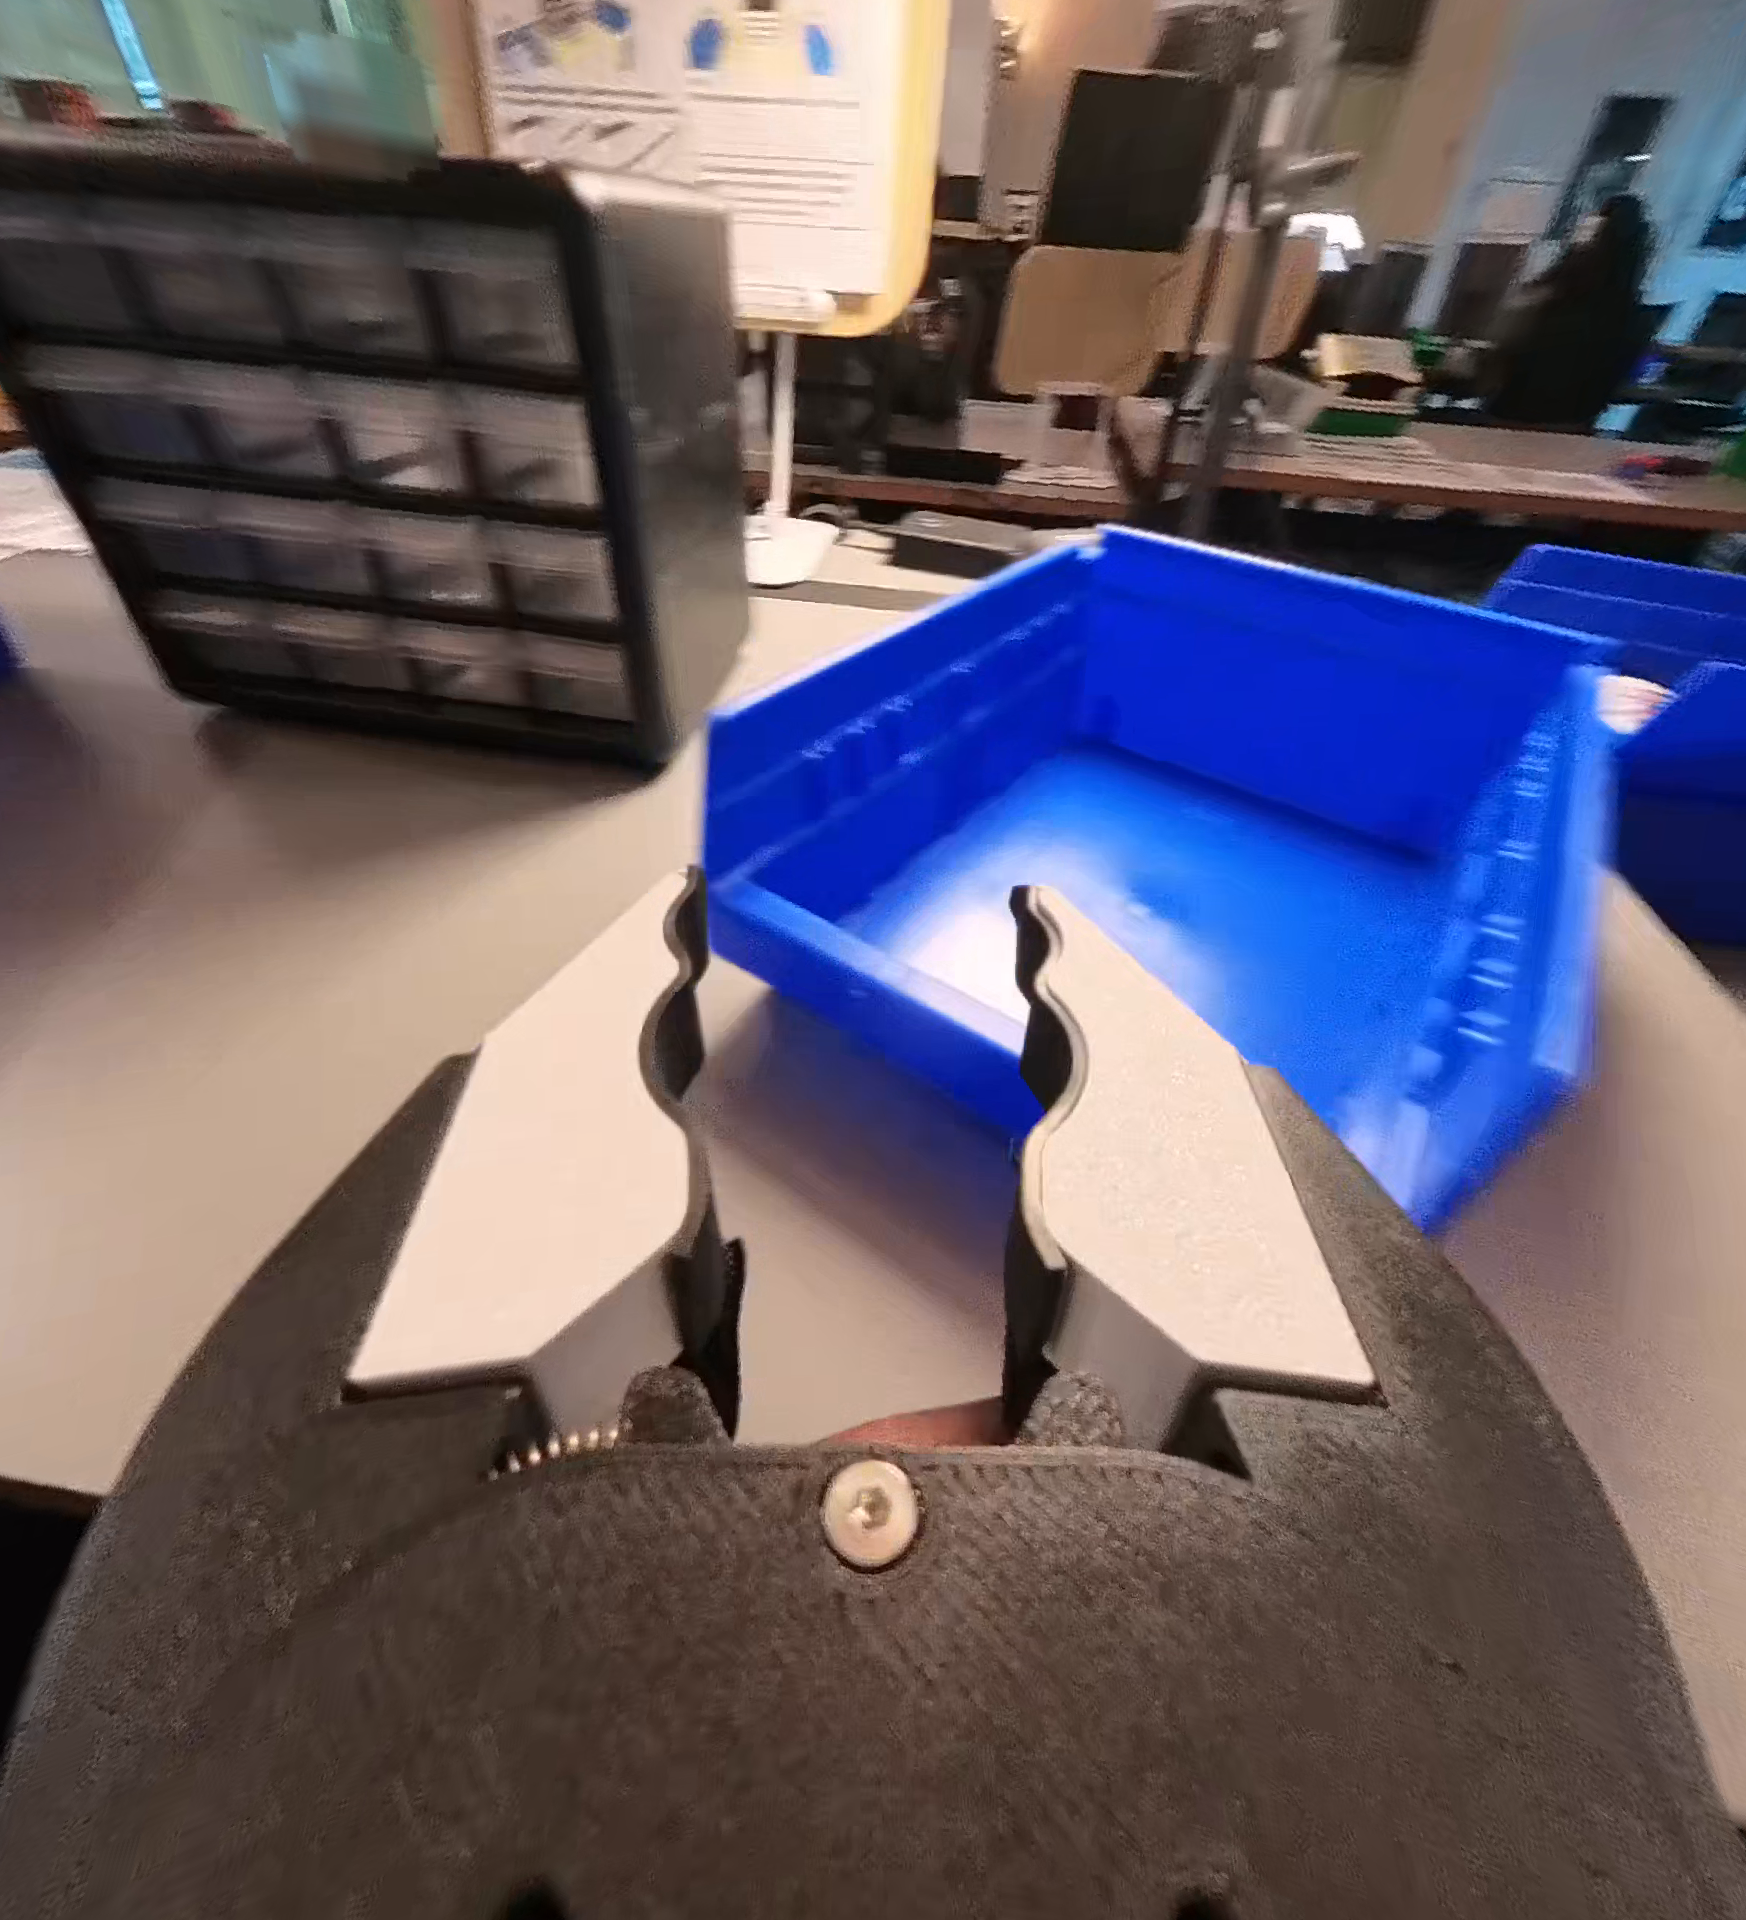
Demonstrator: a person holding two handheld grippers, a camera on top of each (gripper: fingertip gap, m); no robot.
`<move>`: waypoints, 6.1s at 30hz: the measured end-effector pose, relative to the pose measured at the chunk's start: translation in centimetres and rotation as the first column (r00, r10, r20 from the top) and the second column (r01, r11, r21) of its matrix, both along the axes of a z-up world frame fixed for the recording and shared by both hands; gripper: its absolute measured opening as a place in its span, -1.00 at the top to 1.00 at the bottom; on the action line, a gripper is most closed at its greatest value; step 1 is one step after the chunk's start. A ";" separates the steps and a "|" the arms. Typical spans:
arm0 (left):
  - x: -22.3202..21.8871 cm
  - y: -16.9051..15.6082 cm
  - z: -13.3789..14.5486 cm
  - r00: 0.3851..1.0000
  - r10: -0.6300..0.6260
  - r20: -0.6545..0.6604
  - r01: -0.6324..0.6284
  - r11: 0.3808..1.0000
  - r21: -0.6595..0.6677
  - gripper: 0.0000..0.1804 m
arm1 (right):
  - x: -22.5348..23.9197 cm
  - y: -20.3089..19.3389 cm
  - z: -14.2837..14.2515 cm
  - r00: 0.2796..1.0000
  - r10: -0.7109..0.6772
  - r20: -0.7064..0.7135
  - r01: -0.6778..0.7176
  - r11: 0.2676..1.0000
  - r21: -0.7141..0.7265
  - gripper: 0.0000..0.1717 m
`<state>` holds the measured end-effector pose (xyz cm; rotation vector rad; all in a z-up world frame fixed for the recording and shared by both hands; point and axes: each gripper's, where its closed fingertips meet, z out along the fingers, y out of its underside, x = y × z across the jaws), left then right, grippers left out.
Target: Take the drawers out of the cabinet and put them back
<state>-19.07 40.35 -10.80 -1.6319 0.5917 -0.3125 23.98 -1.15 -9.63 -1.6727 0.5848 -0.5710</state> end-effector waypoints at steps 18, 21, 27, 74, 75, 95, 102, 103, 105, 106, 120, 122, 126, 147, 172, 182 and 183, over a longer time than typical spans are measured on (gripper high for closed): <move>18.1 -7.2 -2.4 0.937 -0.341 -0.076 0.341 0.940 -0.006 0.62 | 5.0 10.2 -3.0 0.995 -0.088 -0.049 0.084 0.993 -0.083 0.68; 18.5 -7.5 -2.3 0.919 -0.376 -0.115 0.382 0.924 0.032 0.79 | 4.8 9.2 -3.0 0.996 -0.083 -0.045 0.081 0.995 -0.058 0.76; 18.7 -7.4 -2.1 0.911 -0.386 -0.146 0.398 0.915 0.061 0.81 | 4.6 4.3 -2.9 0.988 -0.156 -0.012 0.156 0.987 -0.030 0.86; 12.1 7.0 -2.4 0.966 -0.229 -0.117 0.227 0.973 -0.030 0.99 | 7.5 -2.4 -3.7 0.981 -0.195 -0.002 0.194 0.978 -0.077 0.94; 12.1 7.1 -2.4 0.966 -0.230 -0.116 0.228 0.973 -0.030 0.99 | 7.5 -2.4 -3.7 0.982 -0.190 -0.004 0.189 0.979 -0.076 0.94; 8.2 4.9 2.2 0.980 -0.198 0.016 0.196 0.977 0.085 0.49 | 4.9 -4.6 -1.5 0.988 -0.157 -0.002 0.157 0.987 -0.034 0.72; 13.6 -1.0 4.9 0.888 -0.458 0.036 0.454 0.887 0.090 0.48 | -0.2 0.8 2.7 0.991 0.135 -0.021 -0.130 0.980 0.147 0.69; 15.3 -1.8 4.4 0.856 -0.516 0.017 0.515 0.856 0.052 0.48 | -0.7 2.3 3.0 0.982 0.187 -0.029 -0.179 0.970 0.162 0.68; 18.8 -3.5 2.6 0.769 -0.639 -0.019 0.638 0.769 -0.050 0.48 | -1.6 5.5 3.7 0.958 0.286 -0.032 -0.275 0.943 0.187 0.68; 20.7 -4.3 1.4 0.712 -0.701 -0.038 0.695 0.712 -0.100 0.48 | -1.8 7.1 3.9 0.946 0.322 -0.038 -0.310 0.931 0.193 0.68; 31.2 -9.0 -2.8 0.510 -0.857 0.078 0.856 0.497 -0.143 0.37 | 0.5 23.9 2.9 0.788 0.610 -0.078 -0.556 0.761 0.335 0.68; 31.0 -9.3 -3.1 0.472 -0.878 0.081 0.874 0.453 -0.176 0.35 | 0.9 24.3 1.9 0.787 0.611 -0.091 -0.546 0.757 0.358 0.68; 31.2 -7.8 0.2 0.434 -0.901 -0.020 0.893 0.433 -0.121 0.26 | 0.8 24.3 0.4 0.768 0.623 -0.148 -0.545 0.757 0.362 0.68; 40.8 -2.0 9.5 0.192 -0.891 -0.412 0.935 0.293 -0.198 0.04 | 2.1 23.8 -1.1 0.756 0.611 -0.235 -0.492 0.767 0.412 0.69; 40.7 -0.5 9.5 0.220 -0.903 -0.368 0.934 0.304 -0.188 0.08 | 2.3 27.0 -0.5 0.814 0.514 -0.272 -0.386 0.828 0.407 0.68; 40.7 -0.5 9.5 0.215 -0.905 -0.366 0.936 0.299 -0.188 0.07 | 5.0 27.0 2.0 0.779 0.501 -0.377 -0.136 0.722 0.679 0.61; 40.7 -0.5 9.5 0.215 -0.905 -0.366 0.935 0.299 -0.188 0.07 | 5.2 27.1 2.2 0.768 0.512 -0.385 -0.113 0.700 0.705 0.62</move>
